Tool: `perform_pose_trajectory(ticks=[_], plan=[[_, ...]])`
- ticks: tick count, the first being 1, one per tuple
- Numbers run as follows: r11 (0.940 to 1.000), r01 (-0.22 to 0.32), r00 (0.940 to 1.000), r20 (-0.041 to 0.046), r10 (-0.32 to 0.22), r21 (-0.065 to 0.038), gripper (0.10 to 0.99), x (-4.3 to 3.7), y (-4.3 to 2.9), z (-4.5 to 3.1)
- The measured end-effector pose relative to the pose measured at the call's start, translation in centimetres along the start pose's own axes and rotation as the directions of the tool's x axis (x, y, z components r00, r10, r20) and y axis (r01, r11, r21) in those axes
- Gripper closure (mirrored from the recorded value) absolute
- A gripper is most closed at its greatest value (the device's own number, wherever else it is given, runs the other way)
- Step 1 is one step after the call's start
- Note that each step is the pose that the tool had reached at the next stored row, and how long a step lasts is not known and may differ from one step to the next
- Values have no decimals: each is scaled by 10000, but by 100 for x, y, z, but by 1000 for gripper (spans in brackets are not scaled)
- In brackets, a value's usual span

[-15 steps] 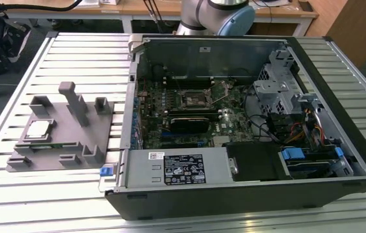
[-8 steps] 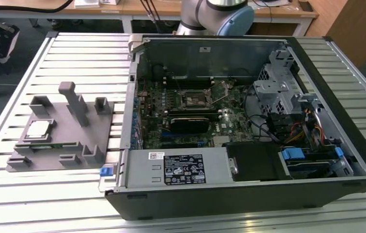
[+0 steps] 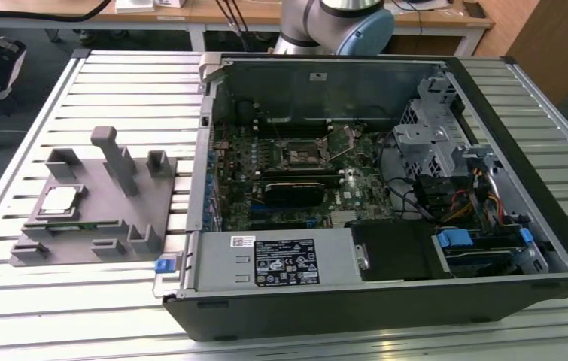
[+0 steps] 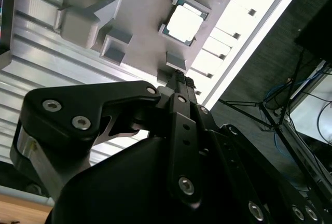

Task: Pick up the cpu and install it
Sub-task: 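Pick up the cpu and move it towards the insertion slot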

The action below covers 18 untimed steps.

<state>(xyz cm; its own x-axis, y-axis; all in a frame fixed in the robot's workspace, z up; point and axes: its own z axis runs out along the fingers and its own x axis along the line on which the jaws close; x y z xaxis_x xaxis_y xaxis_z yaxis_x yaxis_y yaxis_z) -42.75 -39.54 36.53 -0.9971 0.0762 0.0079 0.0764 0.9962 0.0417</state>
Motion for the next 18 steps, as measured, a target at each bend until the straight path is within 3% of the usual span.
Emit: perform_pose_trajectory(ticks=[11, 18], plan=[[10000, 62, 10000, 6, -62, -7, 980, 0, -10, 29], [9999, 129, 9999, -6, -129, -48, 973, 1, -34, 118]])
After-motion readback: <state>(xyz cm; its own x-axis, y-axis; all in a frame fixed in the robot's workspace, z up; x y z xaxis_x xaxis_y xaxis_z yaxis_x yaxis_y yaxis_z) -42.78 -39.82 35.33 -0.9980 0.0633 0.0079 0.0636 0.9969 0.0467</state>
